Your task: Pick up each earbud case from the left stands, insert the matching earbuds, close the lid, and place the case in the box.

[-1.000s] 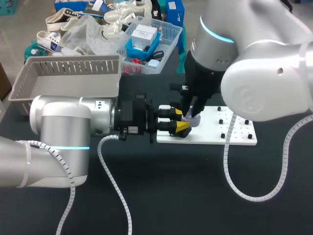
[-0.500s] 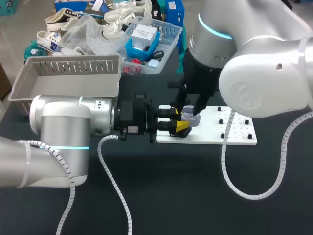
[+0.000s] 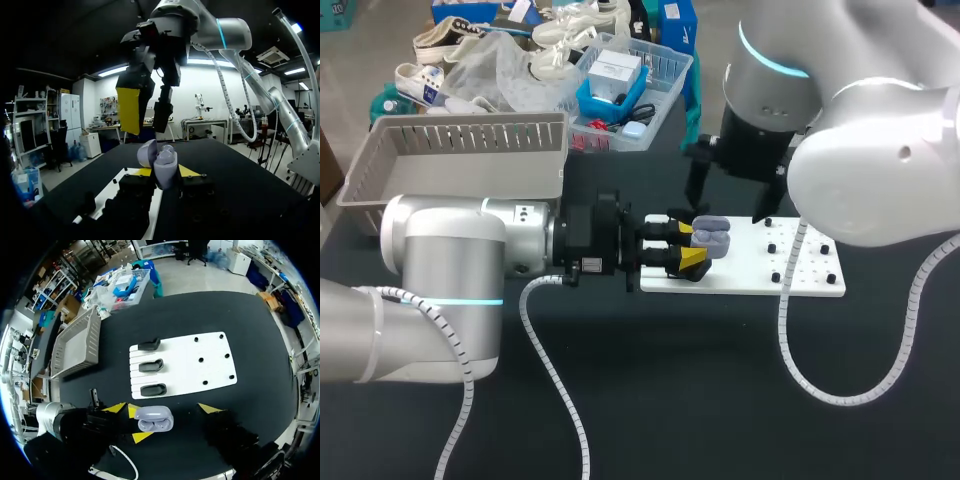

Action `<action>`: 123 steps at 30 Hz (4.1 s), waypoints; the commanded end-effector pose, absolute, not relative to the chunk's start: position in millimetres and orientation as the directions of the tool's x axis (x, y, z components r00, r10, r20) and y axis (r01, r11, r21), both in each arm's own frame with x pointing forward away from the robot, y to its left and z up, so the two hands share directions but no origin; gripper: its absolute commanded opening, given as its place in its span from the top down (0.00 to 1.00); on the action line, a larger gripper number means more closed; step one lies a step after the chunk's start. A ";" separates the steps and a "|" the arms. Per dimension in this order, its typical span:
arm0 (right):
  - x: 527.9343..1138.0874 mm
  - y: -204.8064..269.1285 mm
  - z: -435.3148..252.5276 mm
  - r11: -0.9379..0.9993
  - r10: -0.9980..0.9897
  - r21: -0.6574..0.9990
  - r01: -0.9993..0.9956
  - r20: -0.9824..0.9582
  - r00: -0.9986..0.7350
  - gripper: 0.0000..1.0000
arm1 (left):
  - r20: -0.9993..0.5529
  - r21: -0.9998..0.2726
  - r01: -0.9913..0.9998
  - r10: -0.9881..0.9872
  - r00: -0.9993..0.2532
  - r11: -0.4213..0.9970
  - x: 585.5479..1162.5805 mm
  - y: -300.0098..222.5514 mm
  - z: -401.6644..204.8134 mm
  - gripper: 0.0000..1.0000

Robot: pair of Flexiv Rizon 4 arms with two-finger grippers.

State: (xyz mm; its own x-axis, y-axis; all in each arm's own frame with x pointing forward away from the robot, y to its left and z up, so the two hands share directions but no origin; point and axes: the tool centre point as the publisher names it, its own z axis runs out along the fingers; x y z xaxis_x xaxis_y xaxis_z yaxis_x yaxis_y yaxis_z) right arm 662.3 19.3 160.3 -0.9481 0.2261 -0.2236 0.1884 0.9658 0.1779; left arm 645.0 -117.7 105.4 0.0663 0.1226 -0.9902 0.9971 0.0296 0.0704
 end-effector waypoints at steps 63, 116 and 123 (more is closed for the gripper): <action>651.3 -16.9 160.3 0.938 0.327 0.203 0.280 -0.255 -0.910 0.00 | -0.990 0.072 0.997 0.122 0.067 0.032 645.0 -118.1 104.9 1.00; 624.6 19.7 183.8 0.986 -0.042 0.152 -0.071 -0.188 -0.981 0.00 | -0.990 0.072 0.997 0.122 0.067 0.032 645.0 -118.1 104.9 1.00; 624.6 19.7 183.8 0.986 -0.042 0.152 -0.071 -0.188 -0.981 0.00 | -0.990 0.072 0.997 0.122 0.067 0.032 645.0 -118.1 104.9 1.00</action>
